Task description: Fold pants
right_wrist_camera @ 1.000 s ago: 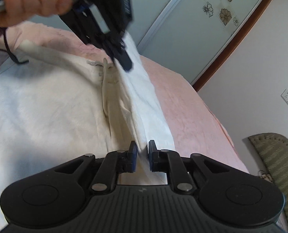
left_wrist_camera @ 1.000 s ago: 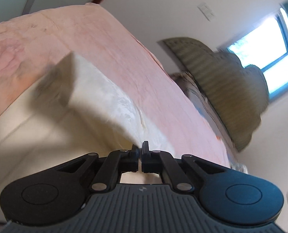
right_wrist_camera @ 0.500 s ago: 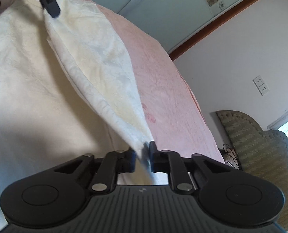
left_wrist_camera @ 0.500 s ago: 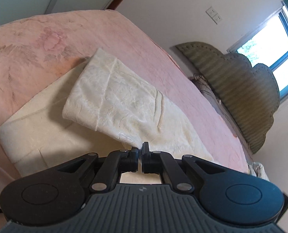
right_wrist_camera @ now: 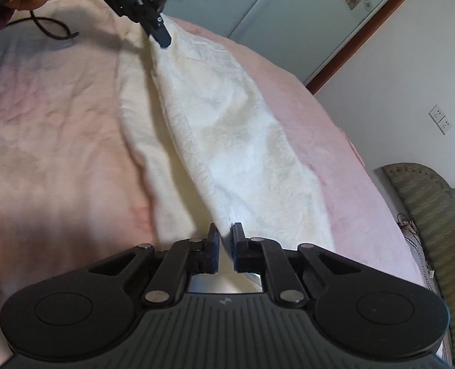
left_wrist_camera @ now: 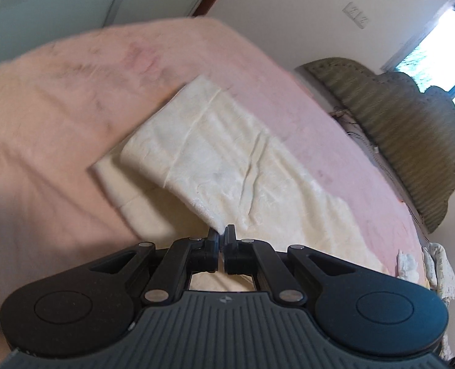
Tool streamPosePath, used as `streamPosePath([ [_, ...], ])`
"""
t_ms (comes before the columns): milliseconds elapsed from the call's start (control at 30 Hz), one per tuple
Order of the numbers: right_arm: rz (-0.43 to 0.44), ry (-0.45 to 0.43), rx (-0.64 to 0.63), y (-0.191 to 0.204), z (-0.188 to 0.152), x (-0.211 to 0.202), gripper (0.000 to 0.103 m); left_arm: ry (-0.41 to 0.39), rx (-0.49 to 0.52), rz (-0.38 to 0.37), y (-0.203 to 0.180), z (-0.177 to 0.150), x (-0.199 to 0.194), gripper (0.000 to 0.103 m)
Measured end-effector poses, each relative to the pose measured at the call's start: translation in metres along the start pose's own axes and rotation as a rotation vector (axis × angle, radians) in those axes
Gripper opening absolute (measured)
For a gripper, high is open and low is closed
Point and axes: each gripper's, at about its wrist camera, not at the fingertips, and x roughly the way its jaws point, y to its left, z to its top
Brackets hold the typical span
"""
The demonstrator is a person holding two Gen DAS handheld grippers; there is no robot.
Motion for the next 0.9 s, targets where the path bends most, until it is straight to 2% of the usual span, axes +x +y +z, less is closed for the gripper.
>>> streamPosePath([
  [67, -0.009, 0.0, 0.012, 0.003, 0.001, 0.0, 0.008, 0.0, -0.036, -0.014, 0.006, 0.0, -0.006, 0.003],
  [167, 0.015, -0.031, 0.082, 0.001, 0.003, -0.012, 0.008, -0.028, -0.018, 0.004, 0.006, 0.0, -0.017, 0.003],
  [267, 0.044, -0.021, 0.105, 0.001, 0.001, -0.007, 0.008, 0.002, -0.022, 0.048, 0.01, -0.004, -0.005, 0.003],
  [333, 0.038, -0.021, 0.12, 0.005, -0.003, -0.002, 0.008, -0.008, -0.016, 0.054, 0.01, -0.008, -0.002, 0.004],
  [633, 0.096, -0.035, 0.347, -0.007, -0.016, -0.012, 0.01, -0.004, 0.004, 0.062, 0.006, -0.005, -0.006, 0.007],
  [733, 0.194, -0.024, 0.423, -0.025, -0.024, -0.021, 0.016, -0.005, 0.012, 0.074, 0.003, -0.006, -0.005, 0.007],
  [800, 0.271, -0.045, 0.485, -0.039, -0.03, -0.029, 0.03, -0.007, 0.041, 0.097, 0.0, -0.006, -0.004, 0.008],
  [900, 0.267, -0.125, 0.567, -0.056, -0.034, -0.042, 0.03, 0.005, 0.053, 0.109, -0.004, -0.006, -0.006, 0.008],
])
